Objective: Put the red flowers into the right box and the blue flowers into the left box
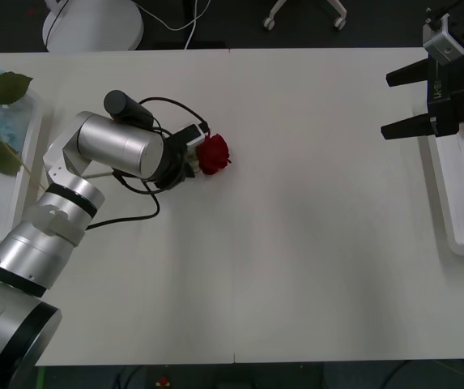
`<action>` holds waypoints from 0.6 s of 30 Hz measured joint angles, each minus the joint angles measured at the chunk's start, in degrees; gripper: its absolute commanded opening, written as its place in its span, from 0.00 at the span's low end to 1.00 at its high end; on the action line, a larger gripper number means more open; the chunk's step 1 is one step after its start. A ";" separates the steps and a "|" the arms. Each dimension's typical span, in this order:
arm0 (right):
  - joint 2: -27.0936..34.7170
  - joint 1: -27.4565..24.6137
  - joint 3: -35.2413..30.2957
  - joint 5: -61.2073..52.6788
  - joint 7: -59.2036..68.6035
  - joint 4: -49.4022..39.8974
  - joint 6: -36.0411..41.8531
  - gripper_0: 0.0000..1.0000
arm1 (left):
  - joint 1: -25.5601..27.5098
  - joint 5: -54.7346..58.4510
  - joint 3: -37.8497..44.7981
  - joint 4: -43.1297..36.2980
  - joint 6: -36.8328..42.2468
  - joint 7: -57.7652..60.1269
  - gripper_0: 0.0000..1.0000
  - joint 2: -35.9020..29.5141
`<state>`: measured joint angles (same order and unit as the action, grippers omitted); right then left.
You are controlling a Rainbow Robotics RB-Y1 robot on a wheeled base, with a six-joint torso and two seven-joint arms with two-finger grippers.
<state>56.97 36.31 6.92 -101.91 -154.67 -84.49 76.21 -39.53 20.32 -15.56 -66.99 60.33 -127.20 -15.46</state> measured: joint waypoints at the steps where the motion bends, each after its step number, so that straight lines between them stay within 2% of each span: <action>1: 0.00 0.00 0.00 -0.01 0.00 0.00 0.00 1.00 | 0.04 -0.18 -0.04 0.03 -0.46 0.00 0.17 0.00; 3: 0.00 0.00 0.00 -0.01 0.00 0.00 0.00 1.00 | 0.10 -0.60 -0.41 0.09 -1.44 0.00 0.17 0.00; 4: 0.00 0.00 0.00 -0.01 0.00 0.00 0.00 1.00 | 0.14 -0.74 -0.69 0.10 -1.77 0.00 0.03 0.00; 5: 0.00 0.00 0.00 -0.01 0.00 0.00 0.00 1.00 | 0.16 -0.87 -1.03 0.10 -1.97 0.00 0.00 0.00; 18: 0.00 0.00 0.01 -0.01 0.00 0.00 0.00 1.00 | 0.20 -0.96 -2.09 0.05 -2.08 0.02 0.00 0.01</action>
<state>56.97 36.31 6.93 -101.92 -154.67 -84.49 76.21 -39.34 19.36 -17.65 -66.94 58.25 -127.18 -15.44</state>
